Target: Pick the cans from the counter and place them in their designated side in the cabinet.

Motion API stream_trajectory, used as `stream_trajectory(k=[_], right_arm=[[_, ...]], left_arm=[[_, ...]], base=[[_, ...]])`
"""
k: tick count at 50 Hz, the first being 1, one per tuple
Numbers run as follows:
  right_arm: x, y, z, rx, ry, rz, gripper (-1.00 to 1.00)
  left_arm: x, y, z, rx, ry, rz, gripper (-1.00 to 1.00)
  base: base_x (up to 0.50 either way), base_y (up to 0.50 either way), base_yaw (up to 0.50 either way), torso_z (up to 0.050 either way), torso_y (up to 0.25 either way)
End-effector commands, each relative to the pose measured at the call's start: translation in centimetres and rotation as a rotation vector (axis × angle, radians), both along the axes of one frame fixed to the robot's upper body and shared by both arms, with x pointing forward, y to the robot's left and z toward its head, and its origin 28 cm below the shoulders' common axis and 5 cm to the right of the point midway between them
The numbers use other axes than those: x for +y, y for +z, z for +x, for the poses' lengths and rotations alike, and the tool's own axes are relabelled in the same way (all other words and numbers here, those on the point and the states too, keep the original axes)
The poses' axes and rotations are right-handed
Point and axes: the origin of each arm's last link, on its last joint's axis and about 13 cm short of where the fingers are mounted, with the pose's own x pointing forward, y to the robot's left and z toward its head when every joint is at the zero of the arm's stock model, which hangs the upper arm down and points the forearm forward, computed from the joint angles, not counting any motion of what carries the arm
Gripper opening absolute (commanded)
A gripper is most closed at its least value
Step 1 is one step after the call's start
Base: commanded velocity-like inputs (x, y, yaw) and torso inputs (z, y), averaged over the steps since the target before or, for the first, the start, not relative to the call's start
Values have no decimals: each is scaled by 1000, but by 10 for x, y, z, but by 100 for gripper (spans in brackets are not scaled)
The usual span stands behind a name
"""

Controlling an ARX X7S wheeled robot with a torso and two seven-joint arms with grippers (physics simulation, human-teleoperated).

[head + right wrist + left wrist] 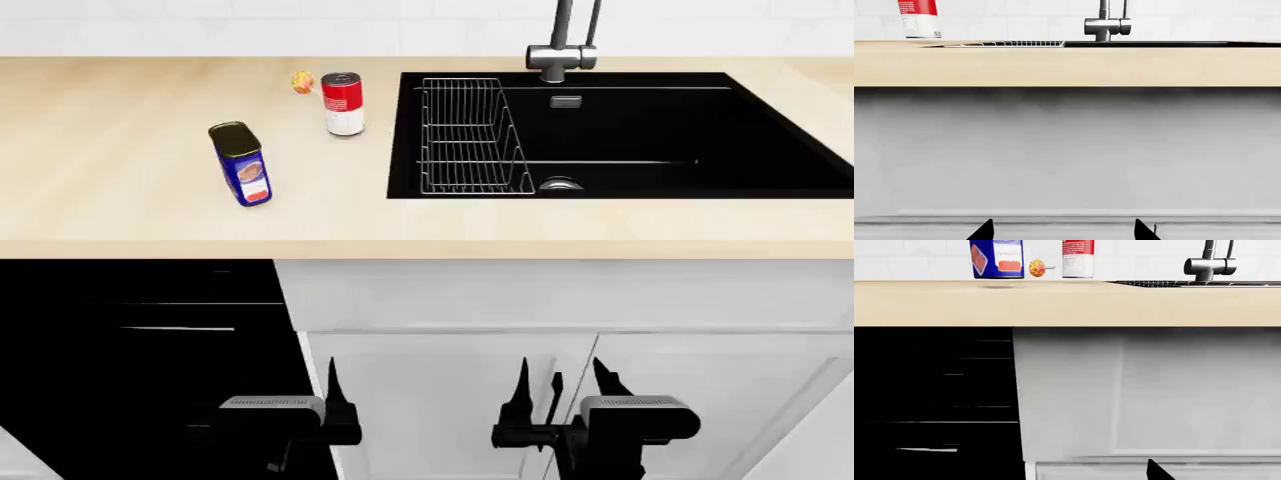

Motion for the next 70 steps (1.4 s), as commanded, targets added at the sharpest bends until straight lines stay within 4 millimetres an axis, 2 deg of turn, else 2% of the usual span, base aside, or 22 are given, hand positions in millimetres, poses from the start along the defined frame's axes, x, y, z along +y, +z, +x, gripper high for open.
stream_trajectory(k=[1, 12, 18, 24, 26, 31, 37, 43, 46, 63, 70], right_arm=[[0, 0, 0, 3, 1, 0, 100], [0, -1, 0, 15, -3, 0, 100], [-2, 11, 3, 34, 7, 18, 100], [0, 51, 7, -18, 58, 54, 100], [0, 67, 7, -33, 80, 57, 100], [-4, 122, 7, -114, 131, 53, 100], [-4, 164, 17, -170, 167, 71, 100], [-6, 188, 36, -197, 179, 83, 100], [-5, 197, 44, -186, 202, 85, 100], [5, 223, 79, -100, 303, 48, 100], [12, 236, 102, -58, 349, 47, 100]], left_arm=[[0, 0, 0, -2, 1, 2, 100], [0, -1, 0, 21, 7, 15, 100], [1, 12, -2, 30, 26, 5, 100], [3, 53, -4, -49, 56, -8, 100], [4, 70, -5, -88, 48, -4, 100], [8, 117, -10, -150, 3, -31, 100], [9, 156, -12, -155, -62, -47, 100], [11, 190, -11, -150, -109, -30, 100], [14, 201, -13, -146, -98, -34, 100], [23, 231, -12, -139, -44, -28, 100], [28, 248, -23, -126, -44, -37, 100]], base=[[0, 0, 0, 0, 0], [0, 0, 0, 0, 0], [0, 0, 0, 0, 0], [0, 0, 0, 0, 0], [0, 0, 0, 0, 0], [0, 0, 0, 0, 0], [2, 0, 0, 0, 0], [40, 23, 0, 0, 0], [66, 55, 0, 0, 0], [113, 85, 0, 0, 0], [128, 39, 0, 0, 0]])
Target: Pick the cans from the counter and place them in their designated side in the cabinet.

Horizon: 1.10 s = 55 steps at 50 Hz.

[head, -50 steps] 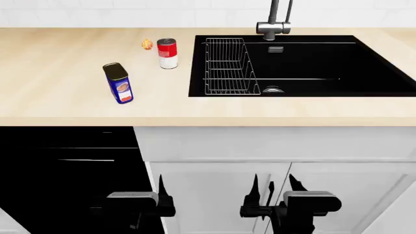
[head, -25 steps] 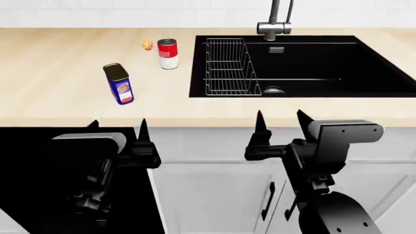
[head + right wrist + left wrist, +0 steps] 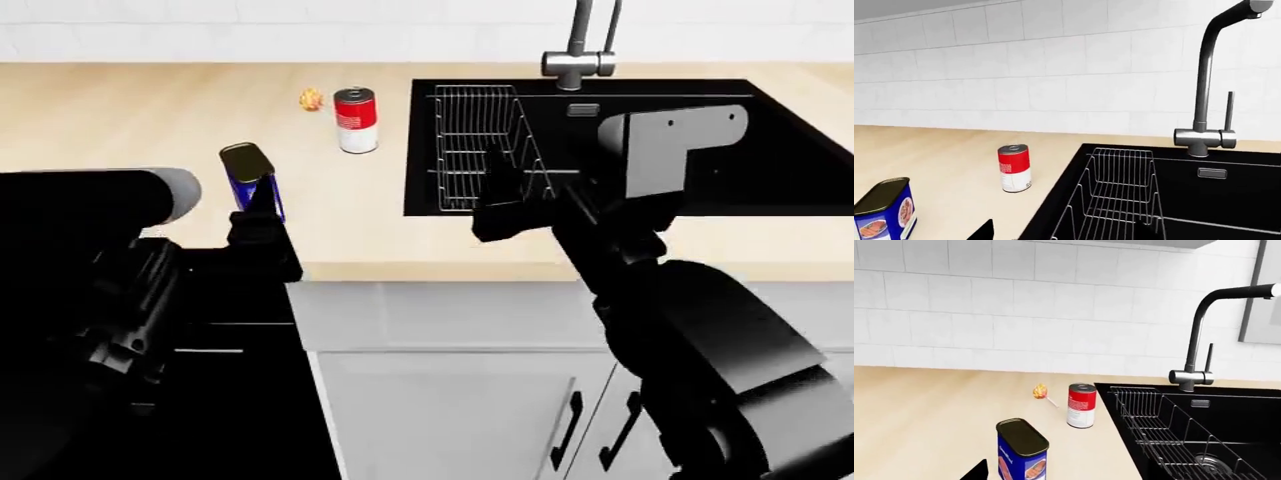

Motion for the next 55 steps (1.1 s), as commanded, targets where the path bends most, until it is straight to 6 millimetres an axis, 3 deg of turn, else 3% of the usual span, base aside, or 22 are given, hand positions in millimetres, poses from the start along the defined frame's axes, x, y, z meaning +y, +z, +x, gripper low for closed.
stream_trajectory(k=[1, 13, 19, 37, 55], right_arm=[[9, 23, 32, 51, 69, -27, 100], [27, 43, 68, 101, 158, -71, 100], [31, 50, 70, 104, 174, -80, 100], [30, 64, 76, 85, 171, -94, 100], [46, 57, 92, 146, 216, -137, 100]], left_arm=[[8, 26, -17, -5, 10, 25, 100], [12, 40, -33, 2, 43, 42, 100], [17, 41, -42, -8, 80, 39, 100], [16, 46, -41, -17, 72, 49, 100], [20, 53, -49, -38, 93, 53, 100]], base=[[125, 39, 0, 0, 0], [151, 71, 0, 0, 0], [295, 231, 0, 0, 0], [245, 115, 0, 0, 0], [243, 111, 0, 0, 0]])
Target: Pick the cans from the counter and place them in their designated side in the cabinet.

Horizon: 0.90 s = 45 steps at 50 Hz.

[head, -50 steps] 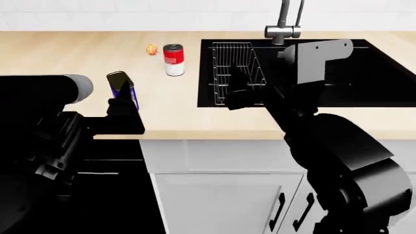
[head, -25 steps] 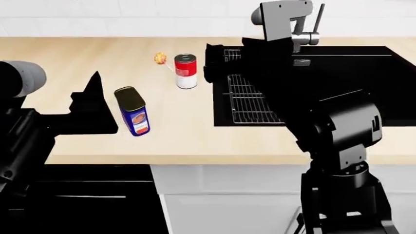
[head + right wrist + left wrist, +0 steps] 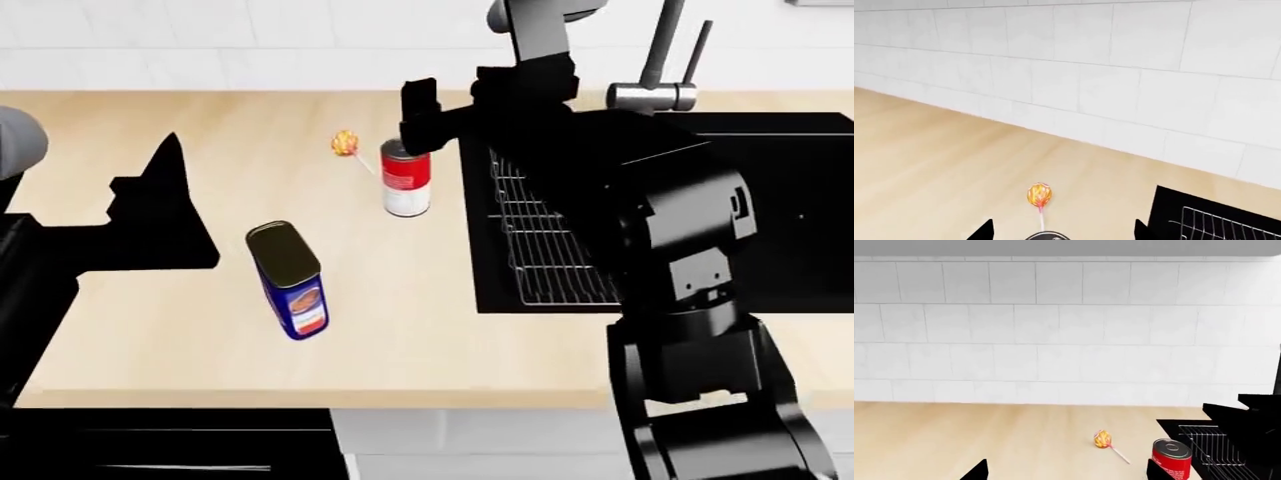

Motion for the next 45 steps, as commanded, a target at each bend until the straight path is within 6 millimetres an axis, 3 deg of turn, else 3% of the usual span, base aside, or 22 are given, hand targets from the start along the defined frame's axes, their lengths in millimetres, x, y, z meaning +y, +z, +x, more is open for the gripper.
stream_trajectory(k=[1, 20, 45], right_arm=[[8, -4, 9, 40, 34, -26, 100], [4, -35, 21, 257, 42, -88, 100], [13, -62, 39, 297, 81, -162, 100]], left_arm=[[2, 4, -4, -7, 11, 6, 100], [2, 2, -6, -13, 11, -1, 100], [1, 0, -3, -11, 22, -10, 100]], base=[[0, 0, 0, 0, 0], [0, 0, 0, 0, 1], [0, 0, 0, 0, 0]])
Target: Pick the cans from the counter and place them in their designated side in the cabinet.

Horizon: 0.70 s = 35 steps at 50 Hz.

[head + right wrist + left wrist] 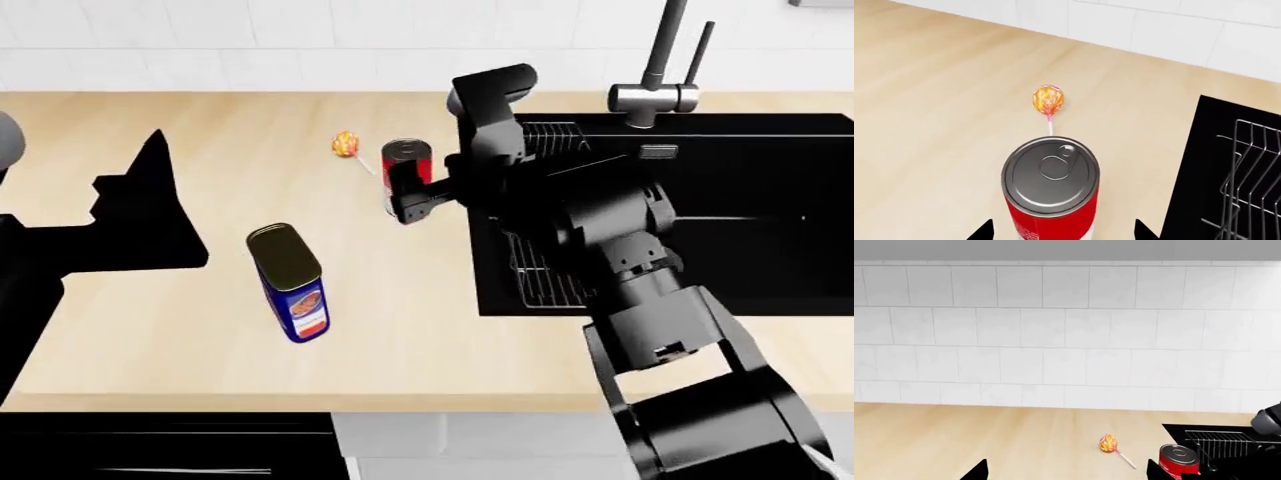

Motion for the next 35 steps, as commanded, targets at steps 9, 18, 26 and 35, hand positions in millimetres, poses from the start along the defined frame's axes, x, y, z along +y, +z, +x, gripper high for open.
stream_trajectory(k=[9, 18, 26, 35], right_arm=[[11, -17, 15, 9, 34, -32, 100], [9, -30, 17, 18, 20, -44, 100], [6, -32, 18, 3, -22, -35, -100], [5, -23, 20, -13, -23, -4, -100]], left_arm=[[1, -1, -2, 8, 23, -3, 100], [2, -3, 2, 24, 30, -3, 100], [2, -4, 2, 32, 34, -2, 100], [2, -3, 2, 26, 32, -4, 100]], base=[[0, 0, 0, 0, 0], [0, 0, 0, 0, 0], [0, 0, 0, 0, 0], [0, 0, 0, 0, 0]])
